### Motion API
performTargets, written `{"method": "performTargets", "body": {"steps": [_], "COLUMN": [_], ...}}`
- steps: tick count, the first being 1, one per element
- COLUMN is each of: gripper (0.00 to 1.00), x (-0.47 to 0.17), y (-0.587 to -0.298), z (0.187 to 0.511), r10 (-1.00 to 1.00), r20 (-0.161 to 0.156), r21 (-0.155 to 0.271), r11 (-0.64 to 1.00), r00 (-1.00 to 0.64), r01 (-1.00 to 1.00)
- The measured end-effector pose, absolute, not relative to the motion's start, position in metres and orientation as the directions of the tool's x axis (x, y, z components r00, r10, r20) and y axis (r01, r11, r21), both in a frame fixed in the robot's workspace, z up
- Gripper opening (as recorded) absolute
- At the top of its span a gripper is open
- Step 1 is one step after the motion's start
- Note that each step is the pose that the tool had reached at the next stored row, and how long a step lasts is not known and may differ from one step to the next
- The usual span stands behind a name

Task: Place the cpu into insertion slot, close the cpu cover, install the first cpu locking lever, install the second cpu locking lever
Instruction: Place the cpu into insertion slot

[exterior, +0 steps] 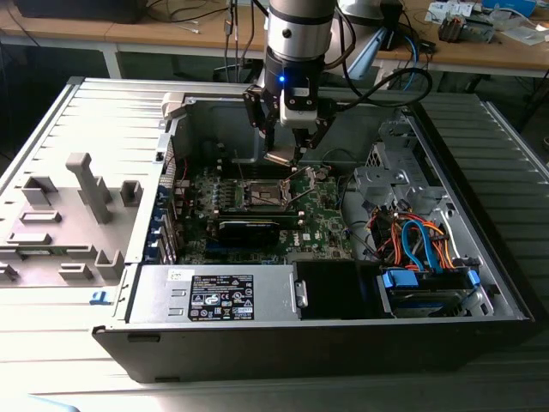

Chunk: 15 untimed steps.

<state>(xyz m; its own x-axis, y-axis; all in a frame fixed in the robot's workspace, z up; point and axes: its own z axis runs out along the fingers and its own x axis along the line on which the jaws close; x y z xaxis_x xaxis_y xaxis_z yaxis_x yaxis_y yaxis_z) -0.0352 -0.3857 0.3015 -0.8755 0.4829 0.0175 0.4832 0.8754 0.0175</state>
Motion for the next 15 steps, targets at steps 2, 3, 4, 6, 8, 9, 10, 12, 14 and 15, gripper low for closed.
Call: {"method": "performTargets", "body": {"steps": [2,3,4,6,8,9,10,12,14,15], "gripper": [0.55,0.55,0.55,0.55,0.55,0.55,0.55,0.55,0.55,0.55], "x": [-0.0352,-0.0352,-0.0352,-0.0352,-0.0352,-0.0352,-0.0352,-0.0352,-0.0352,-0.0352], "y": [-0.3857,-0.3857,-0.3857,-0.3857,-0.3857,-0.3858,-0.3857,-0.3858,-0.3857,-0.3857], "z": [0.3015,0.3015,0.3015,0.3014,0.3014,0.3014,0.3015,0.3014,0.3014,0.3014], "r10": [0.484,0.484,0.485,0.486,0.487,0.487,0.488,0.489,0.489,0.490], "r20": [0.017,0.018,0.018,0.018,0.018,0.017,0.017,0.018,0.018,0.017], "r21": [0.017,0.017,0.017,0.017,0.017,0.017,0.017,0.017,0.017,0.017], "r11": [0.875,0.875,0.874,0.874,0.873,0.873,0.873,0.872,0.872,0.871], "r00": [-0.875,-0.875,-0.874,-0.874,-0.873,-0.873,-0.873,-0.872,-0.872,-0.872], "r01": [0.484,0.485,0.485,0.486,0.487,0.488,0.488,0.489,0.490,0.490]}}
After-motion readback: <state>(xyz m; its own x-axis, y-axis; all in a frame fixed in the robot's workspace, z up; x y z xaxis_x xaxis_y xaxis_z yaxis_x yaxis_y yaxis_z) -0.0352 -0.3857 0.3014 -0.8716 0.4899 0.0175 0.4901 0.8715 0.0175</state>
